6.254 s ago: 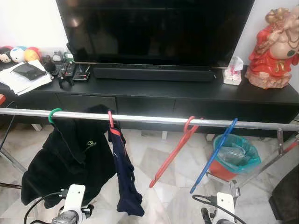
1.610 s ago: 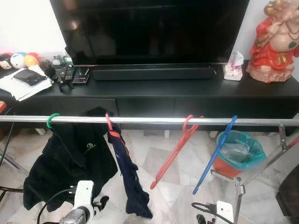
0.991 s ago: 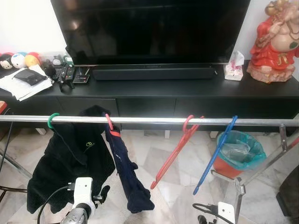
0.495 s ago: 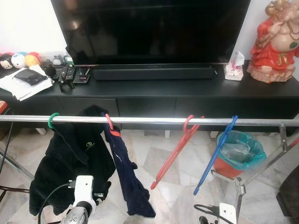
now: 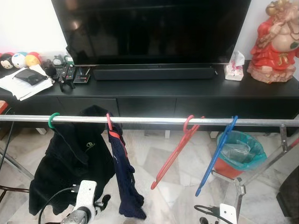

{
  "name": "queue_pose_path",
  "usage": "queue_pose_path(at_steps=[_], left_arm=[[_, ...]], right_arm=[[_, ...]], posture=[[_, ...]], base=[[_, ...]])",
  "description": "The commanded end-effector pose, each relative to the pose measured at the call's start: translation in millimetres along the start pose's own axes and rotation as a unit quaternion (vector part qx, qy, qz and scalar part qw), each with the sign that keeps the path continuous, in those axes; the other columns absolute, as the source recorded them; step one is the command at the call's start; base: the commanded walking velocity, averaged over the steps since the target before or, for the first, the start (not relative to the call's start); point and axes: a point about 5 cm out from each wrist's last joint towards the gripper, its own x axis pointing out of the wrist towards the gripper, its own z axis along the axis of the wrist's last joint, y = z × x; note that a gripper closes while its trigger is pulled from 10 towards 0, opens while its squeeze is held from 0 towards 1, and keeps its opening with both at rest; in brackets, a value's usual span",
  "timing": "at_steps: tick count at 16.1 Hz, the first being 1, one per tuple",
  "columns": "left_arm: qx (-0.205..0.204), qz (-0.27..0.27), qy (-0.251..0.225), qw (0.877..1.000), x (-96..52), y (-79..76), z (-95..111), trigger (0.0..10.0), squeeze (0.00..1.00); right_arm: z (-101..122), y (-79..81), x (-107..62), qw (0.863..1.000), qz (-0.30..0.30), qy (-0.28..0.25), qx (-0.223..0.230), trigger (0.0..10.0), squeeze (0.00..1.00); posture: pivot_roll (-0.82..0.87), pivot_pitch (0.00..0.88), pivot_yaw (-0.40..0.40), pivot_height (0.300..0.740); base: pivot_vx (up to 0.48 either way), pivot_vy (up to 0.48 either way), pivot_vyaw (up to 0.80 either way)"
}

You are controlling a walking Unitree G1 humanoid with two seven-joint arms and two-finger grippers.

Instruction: Hang hanger

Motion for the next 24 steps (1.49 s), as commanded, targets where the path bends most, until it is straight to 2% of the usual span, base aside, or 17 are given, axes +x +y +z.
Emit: queue_pose_path(at_steps=[1, 4, 6, 7, 9, 10, 11, 12, 14, 16, 19, 21, 22, 24], left_arm=[[0.008, 0.006, 0.022, 1.000, 0.0, 2.7, -3, 10.0, 0.00], [0.026, 0.017, 0.091, 0.995, 0.2, 6.0, -12, 10.0, 0.00], [0.029, 0.021, 0.104, 0.994, -0.1, 7.0, -13, 10.0, 0.00], [0.027, 0.021, 0.091, 0.995, 0.0, 6.8, -12, 10.0, 0.00], [-0.013, 0.032, 0.035, 0.999, -0.3, 5.5, -6, 10.0, 0.00], [-0.049, 0.044, -0.018, 0.998, -1.6, 4.8, 0, 10.0, 0.00], [-0.065, 0.050, -0.046, 0.996, -2.6, 4.3, 3, 10.0, 0.00], [-0.072, 0.049, -0.067, 0.994, -3.1, 3.3, 6, 10.0, 0.00], [-0.064, 0.046, -0.075, 0.994, -3.0, 2.4, 9, 10.0, 0.00], [-0.065, 0.053, -0.086, 0.993, -3.1, 1.7, 11, 10.0, 0.00], [-0.068, 0.055, -0.100, 0.991, -3.7, 0.5, 12, 10.0, 0.00], [-0.070, 0.054, -0.101, 0.991, -3.6, -0.3, 12, 10.0, 0.00], [-0.070, 0.055, -0.108, 0.990, -4.0, -0.8, 13, 10.0, 0.00], [-0.077, 0.060, -0.122, 0.988, -5.2, -0.8, 14, 10.0, 0.00]], right_arm=[[-2, 2.6, 0.1, 1.000, 0.001, 0.003, 0.000, 10.0, 0.00], [-1, 3.7, 0.5, 1.000, 0.001, 0.001, 0.001, 10.0, 0.00], [-1, 3.3, 0.4, 1.000, 0.001, 0.000, 0.002, 10.0, 0.00], [0, 2.4, 0.3, 1.000, -0.002, -0.003, 0.001, 10.0, 0.00], [4, 0.5, 0.1, 1.000, -0.004, -0.019, -0.005, 10.0, 0.00], [15, -1.9, 0.4, 0.999, -0.008, -0.051, -0.012, 10.0, 0.00], [27, -2.8, 0.2, 0.996, -0.011, -0.090, -0.019, 10.0, 0.00], [47, -3.6, -2.3, 0.987, -0.012, -0.159, -0.022, 10.0, 0.00], [65, -4.8, -6.9, 0.975, -0.014, -0.221, -0.022, 10.0, 0.00], [82, -3.3, -19.1, 0.954, -0.018, -0.297, -0.043, 10.0, 0.00], [83, -2.2, -27.5, 0.942, -0.024, -0.333, -0.043, 10.0, 0.00], [77, -0.4, -29.5, 0.942, -0.024, -0.330, -0.045, 10.0, 0.00], [73, 1.8, -34.0, 0.942, -0.024, -0.330, -0.052, 10.0, 0.00], [71, 4.2, -47.6, 0.933, -0.022, -0.352, -0.077, 10.0, 0.00]], posture=[[0.00, 0.000, 0.031, 0.740], [0.00, 0.000, 0.033, 0.740], [-0.01, 0.000, 0.034, 0.740], [0.00, 0.000, 0.034, 0.740], [0.00, 0.000, 0.037, 0.740], [0.00, 0.000, 0.035, 0.740], [0.01, 0.000, 0.032, 0.740], [0.01, 0.000, 0.027, 0.740], [0.01, 0.000, 0.026, 0.740], [0.00, 0.000, 0.018, 0.740], [0.00, 0.000, 0.009, 0.740], [0.00, 0.000, 0.008, 0.740], [0.01, 0.000, 0.003, 0.740], [0.01, 0.000, 0.000, 0.740]], base=[[0.000, 0.000, 0.00], [0.000, 0.000, 0.00], [0.000, 0.000, 0.00], [0.000, 0.000, 0.00], [0.000, 0.000, 0.00], [0.000, 0.000, 0.00], [0.000, 0.000, 0.00], [0.000, 0.000, 0.00], [0.000, 0.000, 0.00], [0.000, 0.000, 0.00], [0.000, 0.000, 0.00], [0.000, 0.000, 0.00], [0.000, 0.000, 0.00], [0.000, 0.000, 0.00]])
